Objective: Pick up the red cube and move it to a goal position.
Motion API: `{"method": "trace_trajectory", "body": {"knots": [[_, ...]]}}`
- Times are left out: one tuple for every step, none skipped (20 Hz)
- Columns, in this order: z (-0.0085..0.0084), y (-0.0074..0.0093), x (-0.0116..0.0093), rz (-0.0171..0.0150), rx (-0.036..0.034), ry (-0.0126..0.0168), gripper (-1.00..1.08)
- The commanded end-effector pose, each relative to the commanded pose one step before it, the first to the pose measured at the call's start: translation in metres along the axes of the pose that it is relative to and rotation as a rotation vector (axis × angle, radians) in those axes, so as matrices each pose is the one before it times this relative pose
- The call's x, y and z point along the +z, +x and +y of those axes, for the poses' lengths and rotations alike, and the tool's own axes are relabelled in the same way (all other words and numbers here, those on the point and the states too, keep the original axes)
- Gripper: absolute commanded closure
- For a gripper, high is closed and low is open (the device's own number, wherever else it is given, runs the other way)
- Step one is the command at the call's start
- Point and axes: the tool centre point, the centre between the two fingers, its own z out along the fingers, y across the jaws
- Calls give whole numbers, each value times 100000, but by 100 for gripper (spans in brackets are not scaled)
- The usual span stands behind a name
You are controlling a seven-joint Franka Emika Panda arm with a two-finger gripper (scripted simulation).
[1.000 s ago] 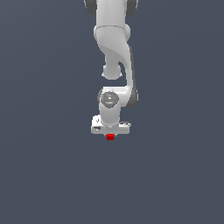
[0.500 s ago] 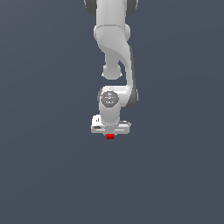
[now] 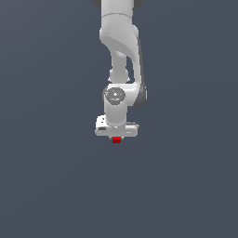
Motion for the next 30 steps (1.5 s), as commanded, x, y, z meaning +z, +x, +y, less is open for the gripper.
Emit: {"method": "trace_trajectory", "body": {"knots": [[169, -587, -1454, 144, 9, -3, 108], [77, -291, -653, 0, 0, 0, 108], [82, -310, -698, 0, 0, 0, 108], [87, -329, -743, 0, 0, 0, 108], [92, -347, -789, 0, 0, 0, 108], [97, -363, -828, 0, 0, 0, 108], [97, -364, -836, 0, 0, 0, 108], [86, -372, -879, 66, -21, 2, 108], [98, -364, -846, 0, 0, 0, 108], [99, -364, -852, 0, 0, 0, 108], [99, -364, -858, 0, 0, 0, 108], [100, -365, -866, 0, 0, 0, 108], [101, -365, -874, 0, 0, 0, 108], [101, -363, -877, 0, 0, 0, 108], [98, -347, -847, 0, 0, 0, 108], [94, -328, -811, 0, 0, 0, 108], [90, -310, -774, 0, 0, 0, 108], [85, -292, -736, 0, 0, 0, 108], [81, -273, -697, 0, 0, 0, 108], [77, -255, -659, 0, 0, 0, 108], [72, -235, -619, 0, 0, 0, 108], [68, -216, -579, 0, 0, 0, 108], [64, -197, -537, 0, 0, 0, 108], [59, -178, -494, 0, 0, 0, 108], [54, -158, -449, 0, 0, 0, 108], [49, -139, -402, 0, 0, 0, 108], [43, -120, -354, 0, 0, 0, 108], [37, -101, -303, 0, 0, 0, 108], [10, -97, -282, 59, -32, -16, 108], [24, -64, -197, 0, 0, 0, 108]]}}
